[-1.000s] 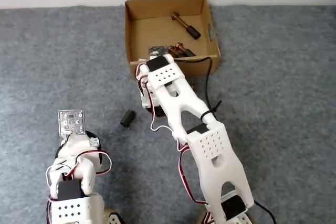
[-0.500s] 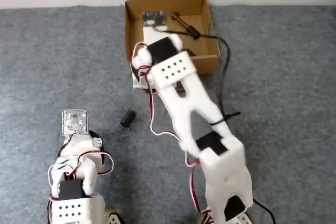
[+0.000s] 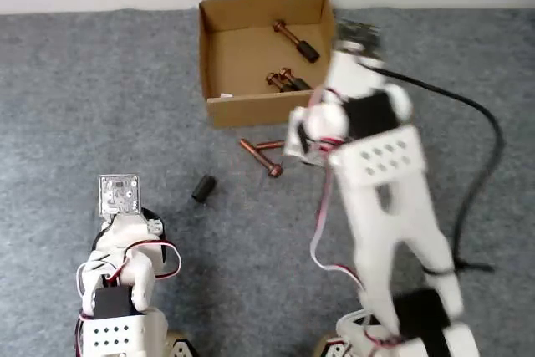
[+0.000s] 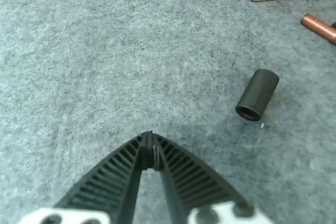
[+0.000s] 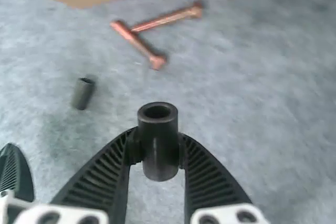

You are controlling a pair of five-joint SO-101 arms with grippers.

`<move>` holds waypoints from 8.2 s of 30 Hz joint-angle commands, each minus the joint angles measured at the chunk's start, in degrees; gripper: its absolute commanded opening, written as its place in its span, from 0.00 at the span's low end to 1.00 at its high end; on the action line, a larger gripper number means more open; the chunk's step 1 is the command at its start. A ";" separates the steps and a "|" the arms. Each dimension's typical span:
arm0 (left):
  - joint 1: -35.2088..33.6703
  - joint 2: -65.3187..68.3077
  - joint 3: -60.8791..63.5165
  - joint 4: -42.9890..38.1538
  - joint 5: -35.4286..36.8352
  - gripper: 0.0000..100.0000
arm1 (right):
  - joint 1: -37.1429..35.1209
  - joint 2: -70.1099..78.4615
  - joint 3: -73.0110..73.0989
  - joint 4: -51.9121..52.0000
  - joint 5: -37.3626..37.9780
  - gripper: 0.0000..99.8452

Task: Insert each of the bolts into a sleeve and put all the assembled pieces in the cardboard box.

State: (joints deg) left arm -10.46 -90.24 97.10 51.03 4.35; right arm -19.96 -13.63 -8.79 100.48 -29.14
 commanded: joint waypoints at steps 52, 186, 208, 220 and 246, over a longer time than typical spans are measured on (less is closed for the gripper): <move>25.32 104.00 -103.34 37.54 -46.77 0.08 | 30.29 -87.78 71.56 -11.65 0.00 0.01; 33.58 147.96 -144.48 49.58 -63.74 0.05 | 30.20 -87.78 72.44 -12.00 0.00 0.01; 37.80 121.05 -132.09 49.58 -29.71 0.00 | 30.02 -87.78 72.44 -12.00 0.00 0.01; 38.42 84.13 -97.36 47.21 -18.29 0.00 | 24.84 -87.78 72.26 -12.00 0.00 0.01; 28.31 9.32 -39.69 16.35 -8.97 0.00 | 3.30 -87.43 72.53 -16.92 18.29 0.01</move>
State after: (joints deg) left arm 17.93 -73.27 55.60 71.96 -8.13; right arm -14.68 -101.27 64.18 85.10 -13.14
